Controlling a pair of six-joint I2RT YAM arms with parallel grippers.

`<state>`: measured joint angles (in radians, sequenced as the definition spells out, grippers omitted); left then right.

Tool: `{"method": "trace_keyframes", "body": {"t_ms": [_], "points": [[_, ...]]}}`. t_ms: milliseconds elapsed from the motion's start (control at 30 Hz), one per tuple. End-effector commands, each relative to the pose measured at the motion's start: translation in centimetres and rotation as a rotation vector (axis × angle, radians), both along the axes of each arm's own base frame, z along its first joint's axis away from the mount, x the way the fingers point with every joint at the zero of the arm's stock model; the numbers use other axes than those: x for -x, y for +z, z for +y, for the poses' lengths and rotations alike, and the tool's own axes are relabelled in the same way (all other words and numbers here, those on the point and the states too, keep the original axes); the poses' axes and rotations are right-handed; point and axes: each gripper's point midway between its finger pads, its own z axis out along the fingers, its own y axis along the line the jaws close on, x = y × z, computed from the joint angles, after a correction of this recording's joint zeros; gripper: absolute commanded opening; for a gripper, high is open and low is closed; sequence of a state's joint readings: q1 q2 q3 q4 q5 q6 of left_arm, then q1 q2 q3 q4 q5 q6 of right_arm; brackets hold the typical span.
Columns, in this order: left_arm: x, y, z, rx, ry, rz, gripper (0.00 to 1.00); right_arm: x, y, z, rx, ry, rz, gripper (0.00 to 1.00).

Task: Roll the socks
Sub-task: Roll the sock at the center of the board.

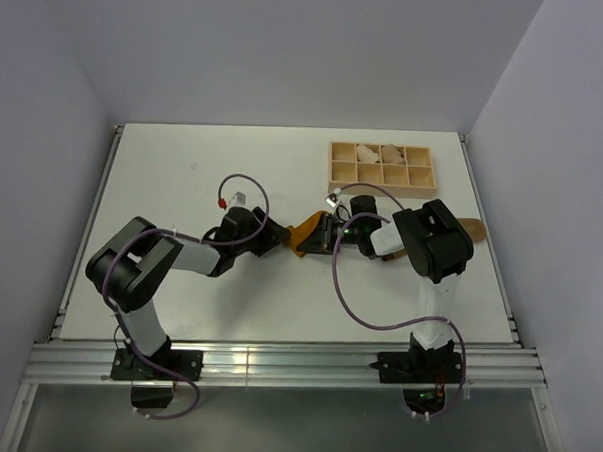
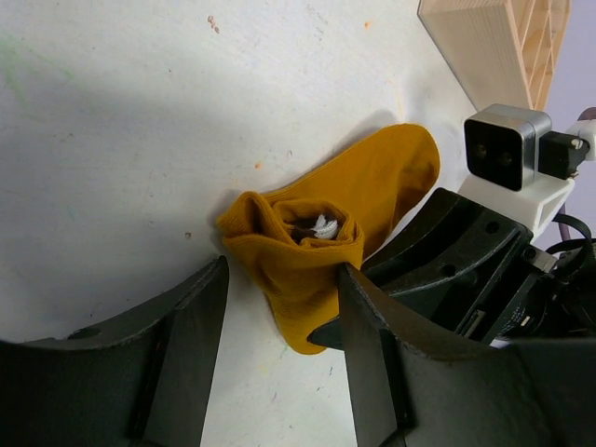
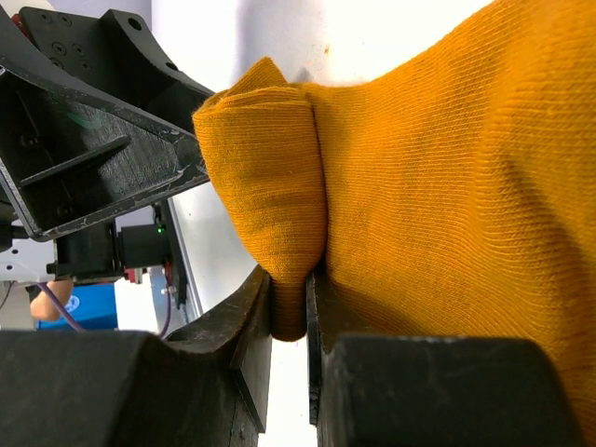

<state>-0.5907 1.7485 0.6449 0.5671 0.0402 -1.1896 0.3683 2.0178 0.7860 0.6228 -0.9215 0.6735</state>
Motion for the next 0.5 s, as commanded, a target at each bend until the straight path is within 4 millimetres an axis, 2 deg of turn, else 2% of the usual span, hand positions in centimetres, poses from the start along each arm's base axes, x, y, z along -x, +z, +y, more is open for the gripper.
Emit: {"method": "trace_keyframes", "body": {"t_ms": [0,267,467], "points": [[-0.75,1.56,-0.97,0.049,-0.025,-0.084,0.56,1.62,-3.50,-0.89,0.088,-0.011,0.114,0.04],[-0.74,1.05,-0.78,0.041,-0.029,-0.102,0.57,1.72,-3.57,-0.85,0.083,-0.006,0.121,0.04],[-0.65,1.94,-1.06,0.086,-0.048,-0.157,0.60,1.68,-3.59,-0.81,0.082,-0.006,0.123,0.04]]}}
